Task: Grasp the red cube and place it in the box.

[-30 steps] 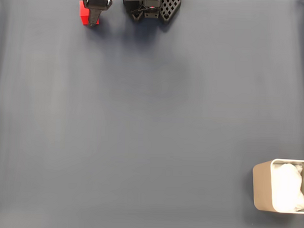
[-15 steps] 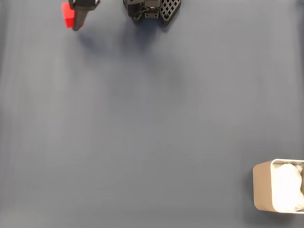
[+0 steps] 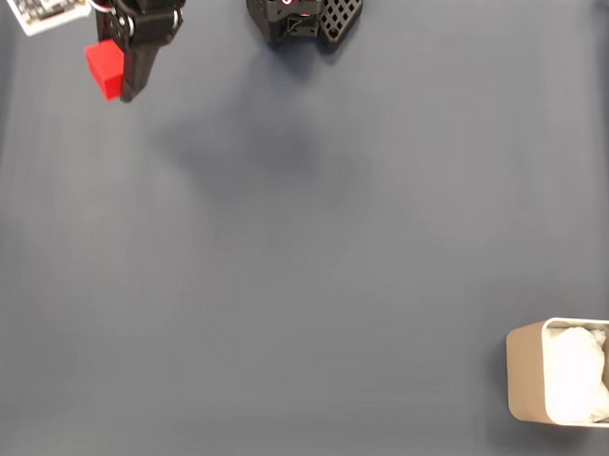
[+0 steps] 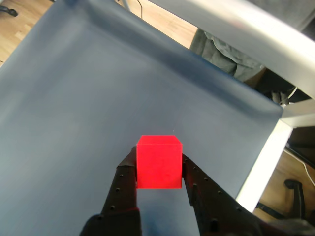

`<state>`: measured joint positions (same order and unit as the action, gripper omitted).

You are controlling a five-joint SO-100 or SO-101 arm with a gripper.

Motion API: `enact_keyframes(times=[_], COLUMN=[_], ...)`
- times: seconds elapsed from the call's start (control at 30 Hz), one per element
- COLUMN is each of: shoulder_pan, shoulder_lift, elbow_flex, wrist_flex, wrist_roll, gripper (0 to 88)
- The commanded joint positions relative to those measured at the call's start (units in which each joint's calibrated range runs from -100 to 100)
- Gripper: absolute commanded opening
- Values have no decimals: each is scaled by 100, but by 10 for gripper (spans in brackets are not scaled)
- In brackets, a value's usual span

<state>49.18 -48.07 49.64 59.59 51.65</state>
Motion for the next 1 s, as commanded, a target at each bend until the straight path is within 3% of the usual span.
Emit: enact_keyframes(times=[0.0, 0.6, 0.97], shoulder_pan=[-366, -2376, -4158], shoulder_lift=[119, 890, 1358], elbow_flex=[-493, -1871, -2655], wrist_flex=[58, 263, 263], wrist_roll=[68, 39, 24], gripper=[65, 64, 63])
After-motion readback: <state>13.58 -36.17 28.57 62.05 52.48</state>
